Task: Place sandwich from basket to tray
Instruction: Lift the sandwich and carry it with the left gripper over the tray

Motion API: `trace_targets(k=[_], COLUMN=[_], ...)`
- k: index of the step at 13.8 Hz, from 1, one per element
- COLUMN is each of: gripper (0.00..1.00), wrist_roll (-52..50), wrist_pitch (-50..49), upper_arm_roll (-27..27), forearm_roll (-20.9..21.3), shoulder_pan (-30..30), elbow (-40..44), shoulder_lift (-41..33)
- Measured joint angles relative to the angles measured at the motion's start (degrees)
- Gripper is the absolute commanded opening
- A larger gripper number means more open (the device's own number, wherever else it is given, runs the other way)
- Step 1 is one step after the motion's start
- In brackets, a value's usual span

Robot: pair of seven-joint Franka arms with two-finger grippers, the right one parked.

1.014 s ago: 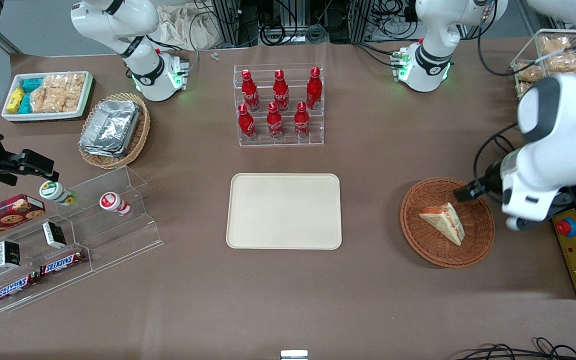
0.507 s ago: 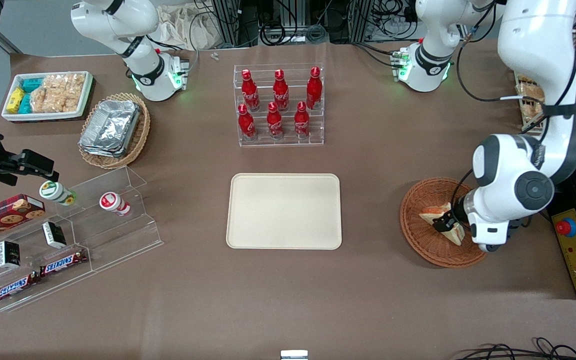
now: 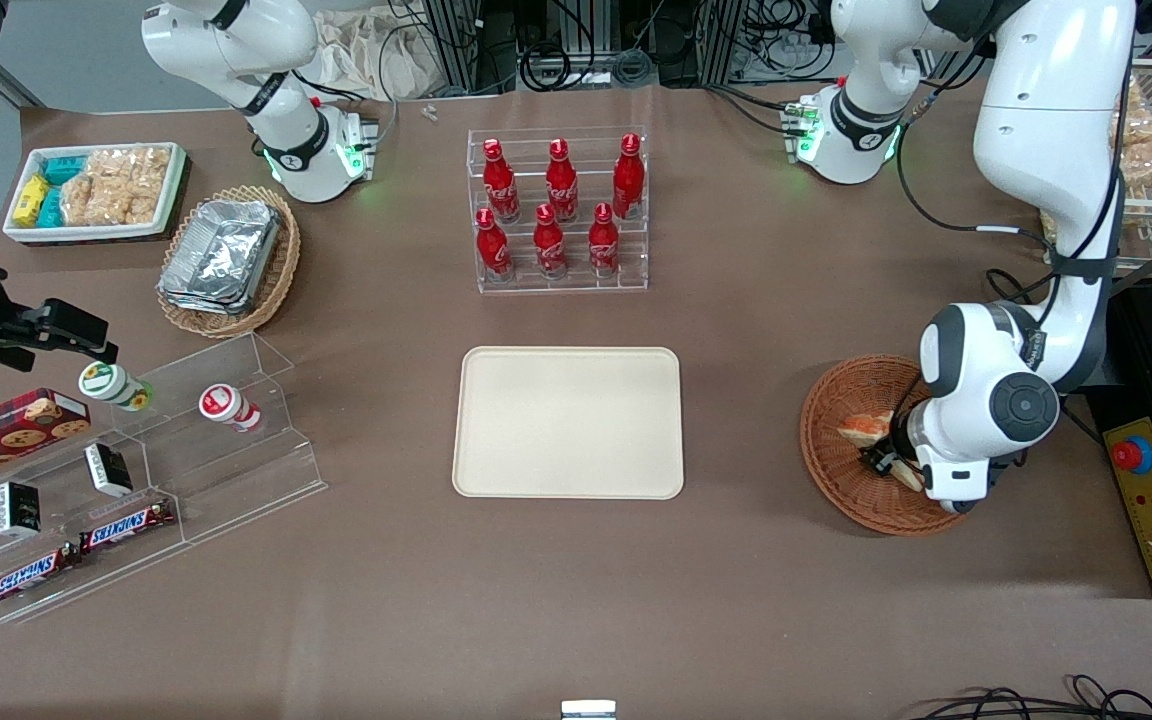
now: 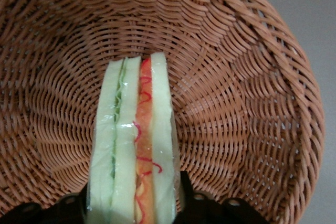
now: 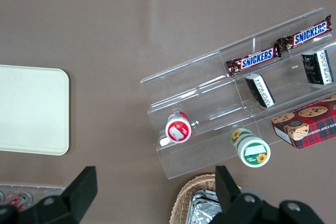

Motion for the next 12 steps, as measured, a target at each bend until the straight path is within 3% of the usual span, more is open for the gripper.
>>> trace_targets(k=[4,8,12], gripper=[0.0,0.0,0.0], wrist_roll=[0.0,3.02,9.0], wrist_pitch=[-1.75,-12.38,-14.04], upper_arm_roll=[0.07,-1.54,-12.73], forearm_roll=[0.0,0.0,-0.09], shoulder_pan=[-0.02,-0.85,-3.25], elbow=[0.52,2.41,2.41], shoulder_lift=[-1.99,-10.32,-13.34])
